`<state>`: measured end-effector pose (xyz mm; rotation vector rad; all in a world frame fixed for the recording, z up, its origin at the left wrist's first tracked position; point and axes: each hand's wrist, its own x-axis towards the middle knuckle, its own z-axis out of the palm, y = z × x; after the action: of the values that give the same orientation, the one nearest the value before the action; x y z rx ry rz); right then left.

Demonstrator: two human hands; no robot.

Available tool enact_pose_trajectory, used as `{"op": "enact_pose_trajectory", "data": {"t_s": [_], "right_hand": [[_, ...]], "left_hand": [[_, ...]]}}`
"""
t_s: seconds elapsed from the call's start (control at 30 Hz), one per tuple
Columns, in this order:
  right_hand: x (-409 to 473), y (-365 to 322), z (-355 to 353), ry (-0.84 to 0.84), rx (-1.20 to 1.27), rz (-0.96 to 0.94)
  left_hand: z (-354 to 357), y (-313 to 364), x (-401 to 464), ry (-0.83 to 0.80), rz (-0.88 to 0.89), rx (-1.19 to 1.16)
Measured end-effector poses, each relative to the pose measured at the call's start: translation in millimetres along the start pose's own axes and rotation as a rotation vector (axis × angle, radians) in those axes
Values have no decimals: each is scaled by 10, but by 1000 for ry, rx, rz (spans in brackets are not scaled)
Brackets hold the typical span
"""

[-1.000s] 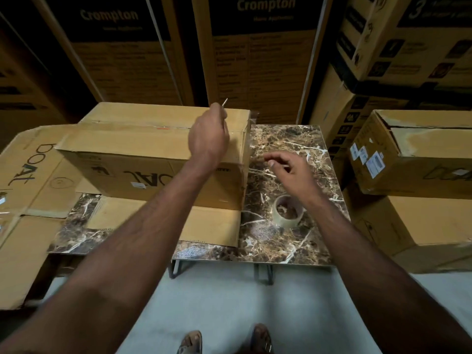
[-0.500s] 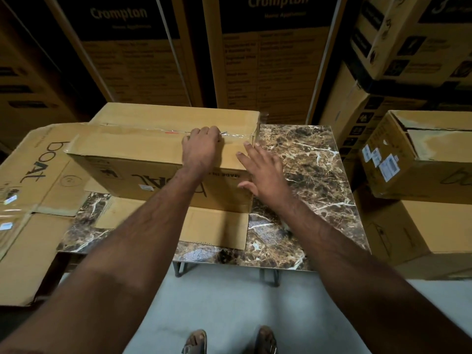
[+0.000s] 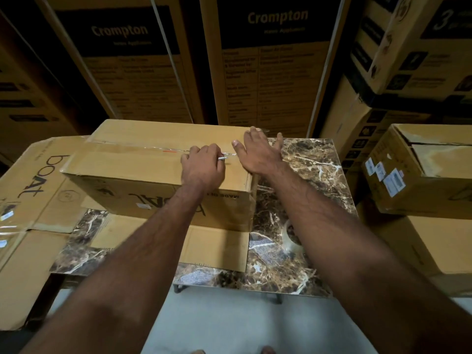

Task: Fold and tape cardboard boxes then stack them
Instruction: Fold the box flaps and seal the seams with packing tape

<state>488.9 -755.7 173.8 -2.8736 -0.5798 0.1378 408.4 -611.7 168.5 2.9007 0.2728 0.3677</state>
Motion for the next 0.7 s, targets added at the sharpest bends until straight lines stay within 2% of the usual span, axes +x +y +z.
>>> {"op": "enact_pose_trajectory", "data": {"t_s": [0.13,0.23,0.43,0.5,0.57,0.63,0.7], "right_hand": [[330,20,-110,-47,-11,61],[487,67,-179,-64,115,121],[504,60,23,40,890,151],[466,73,85,17,1111,244],[463,167,41,-96,1163,312],[463,292,-69,-201,1114,326],[542,342,-133,-85,1080,307]], "left_hand": [[1,-20,29,-2,-3,-1],[31,-20,36,5,-5,-4],[38,-72,117,30,-7,-21],[63,-68,107,23,-3,-31],[76,-35,105,16,9,-40],[51,-2,129,9,29,-42],[20,-23,148,23,19,-48]]}}
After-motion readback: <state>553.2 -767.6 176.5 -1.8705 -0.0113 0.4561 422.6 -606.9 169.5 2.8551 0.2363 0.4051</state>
